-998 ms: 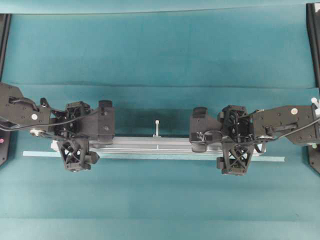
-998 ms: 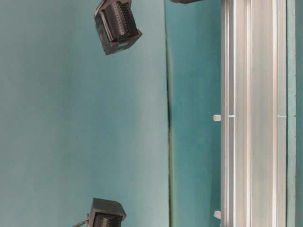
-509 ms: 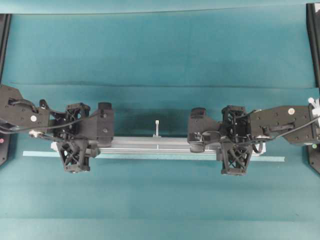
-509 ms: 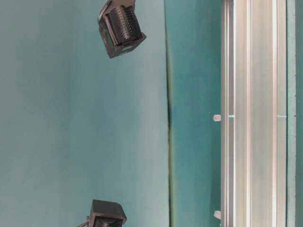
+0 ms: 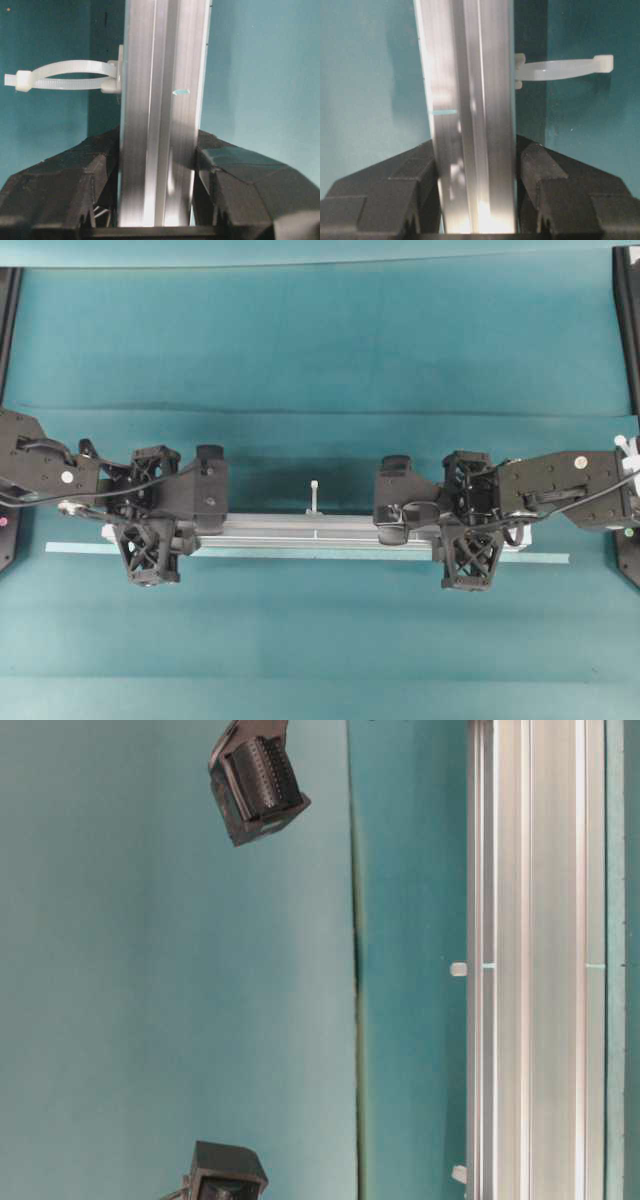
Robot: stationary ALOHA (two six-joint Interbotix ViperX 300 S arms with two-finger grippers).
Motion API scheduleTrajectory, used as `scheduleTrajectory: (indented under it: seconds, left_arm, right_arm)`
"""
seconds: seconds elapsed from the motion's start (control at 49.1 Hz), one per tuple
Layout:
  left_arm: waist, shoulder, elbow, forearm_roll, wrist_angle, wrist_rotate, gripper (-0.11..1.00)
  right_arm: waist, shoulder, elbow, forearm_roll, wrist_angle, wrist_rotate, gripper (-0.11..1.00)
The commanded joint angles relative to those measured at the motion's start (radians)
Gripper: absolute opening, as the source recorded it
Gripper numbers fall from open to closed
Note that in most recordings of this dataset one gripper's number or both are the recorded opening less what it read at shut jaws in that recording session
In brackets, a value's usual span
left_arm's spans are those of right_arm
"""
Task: Lift the large metal rail with both hands.
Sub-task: 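Lower both grippers and close them around the rail ends, then raise the rail upward with both grippers holding its ends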
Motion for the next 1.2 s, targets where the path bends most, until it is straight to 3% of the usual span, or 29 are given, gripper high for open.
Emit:
scheduleTrajectory:
  seconds: [0.0, 0.448, 0.733, 1.182]
  left_arm:
    - [0.002, -0.041, -0.043, 0.002, 0.041, -0.003, 0.36]
    - [0.005, -0.242, -0.227, 0.002, 0.377, 0.0, 0.36]
    - [0.006, -0.351, -0.374, 0.002, 0.571, 0.002, 0.36]
    - [0.005, -0.368, -0.629, 0.002, 0.819, 0.002, 0.36]
  right_arm:
    - [0.0, -0.031, -0.026, 0.014, 0.054, 0.0, 0.38]
    - [-0.017, -0.227, -0.209, 0.017, 0.426, 0.005, 0.38]
    - [-0.017, -0.259, -0.383, 0.023, 0.646, 0.006, 0.38]
    - [-0.011, -0.221, -0.752, 0.023, 1.04, 0.138, 0.38]
